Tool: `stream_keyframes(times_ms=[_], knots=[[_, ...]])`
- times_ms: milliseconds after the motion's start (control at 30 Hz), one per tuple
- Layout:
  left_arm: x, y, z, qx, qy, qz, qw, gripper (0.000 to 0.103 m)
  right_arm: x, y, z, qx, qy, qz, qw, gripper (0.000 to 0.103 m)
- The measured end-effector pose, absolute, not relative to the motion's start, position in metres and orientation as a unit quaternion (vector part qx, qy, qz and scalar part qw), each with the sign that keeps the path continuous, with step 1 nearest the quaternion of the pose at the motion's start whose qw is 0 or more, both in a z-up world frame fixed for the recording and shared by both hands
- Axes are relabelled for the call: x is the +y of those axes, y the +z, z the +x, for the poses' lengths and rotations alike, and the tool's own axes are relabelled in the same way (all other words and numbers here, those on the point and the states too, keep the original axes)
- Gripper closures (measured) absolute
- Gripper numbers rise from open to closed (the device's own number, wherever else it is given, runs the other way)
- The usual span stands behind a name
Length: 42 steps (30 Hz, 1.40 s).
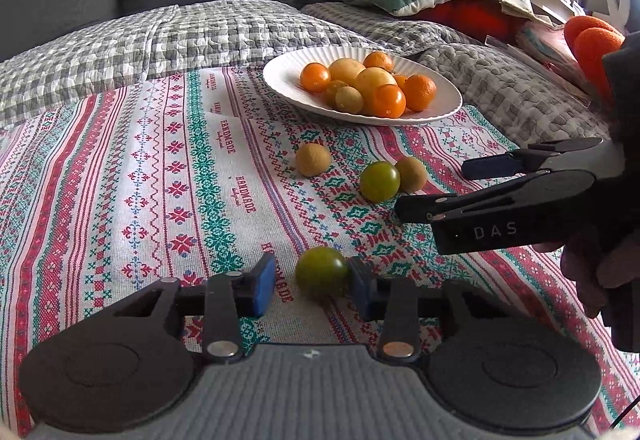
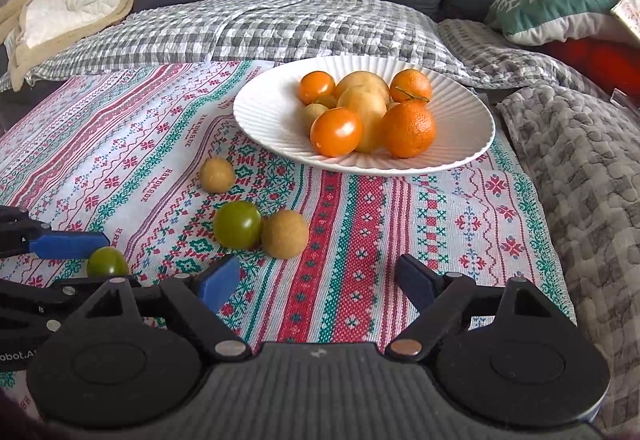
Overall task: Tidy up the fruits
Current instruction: 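Grasp a green tomato with the left tool while the right tool grasps a tan fruit, then carry the green tomato and tan fruit onto the white plate and open both tools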
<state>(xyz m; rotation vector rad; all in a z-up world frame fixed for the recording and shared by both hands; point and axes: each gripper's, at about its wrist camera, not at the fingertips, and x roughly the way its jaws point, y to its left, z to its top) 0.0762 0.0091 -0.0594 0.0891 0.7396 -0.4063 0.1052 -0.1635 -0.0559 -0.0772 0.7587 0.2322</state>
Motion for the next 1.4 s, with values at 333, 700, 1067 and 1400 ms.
stream_keyframes(times_ms=[333, 700, 1067, 1400], knots=[[0.007, -0.06, 0.075, 0.361, -0.19, 0.048, 0.912, 0.083, -0.153, -0.054, 0.114, 0.362, 0.119, -0.055, 0.923, 0.048], [0.007, -0.06, 0.075, 0.36, -0.192, 0.049, 0.912, 0.083, -0.151, -0.049, 0.112, 0.367, 0.146, -0.051, 0.917, 0.081], [0.008, -0.059, 0.076, 0.364, -0.185, 0.042, 0.912, 0.084, -0.16, -0.046, 0.106, 0.375, 0.146, -0.035, 0.915, 0.081], [0.01, -0.056, 0.079, 0.372, -0.18, 0.03, 0.91, 0.084, -0.169, -0.04, 0.097, 0.386, 0.15, -0.021, 0.91, 0.081]])
